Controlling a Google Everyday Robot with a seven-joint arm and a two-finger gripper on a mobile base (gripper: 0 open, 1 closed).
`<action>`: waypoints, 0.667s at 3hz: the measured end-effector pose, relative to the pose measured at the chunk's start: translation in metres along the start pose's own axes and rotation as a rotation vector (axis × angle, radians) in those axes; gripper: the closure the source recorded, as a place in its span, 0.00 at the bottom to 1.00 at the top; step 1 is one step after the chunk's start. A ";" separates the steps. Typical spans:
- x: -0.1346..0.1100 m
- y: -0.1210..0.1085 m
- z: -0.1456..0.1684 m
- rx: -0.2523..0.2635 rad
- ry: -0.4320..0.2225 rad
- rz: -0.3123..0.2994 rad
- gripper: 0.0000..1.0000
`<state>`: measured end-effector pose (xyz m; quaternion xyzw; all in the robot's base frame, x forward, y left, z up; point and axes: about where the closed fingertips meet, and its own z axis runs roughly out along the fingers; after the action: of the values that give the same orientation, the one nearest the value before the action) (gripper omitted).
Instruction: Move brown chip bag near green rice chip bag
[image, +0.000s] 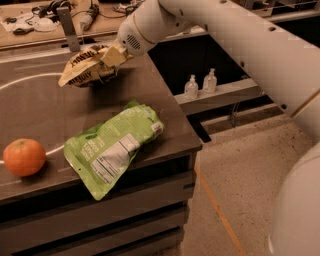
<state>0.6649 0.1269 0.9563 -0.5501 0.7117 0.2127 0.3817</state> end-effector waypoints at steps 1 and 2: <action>-0.012 0.034 -0.015 -0.037 -0.019 0.000 1.00; -0.014 0.061 -0.044 -0.040 -0.027 0.001 1.00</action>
Offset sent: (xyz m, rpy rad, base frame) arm -0.1126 -0.0278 0.0537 0.0375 0.0153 0.0232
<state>0.5947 0.1225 0.9875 -0.5543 0.7024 0.2346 0.3799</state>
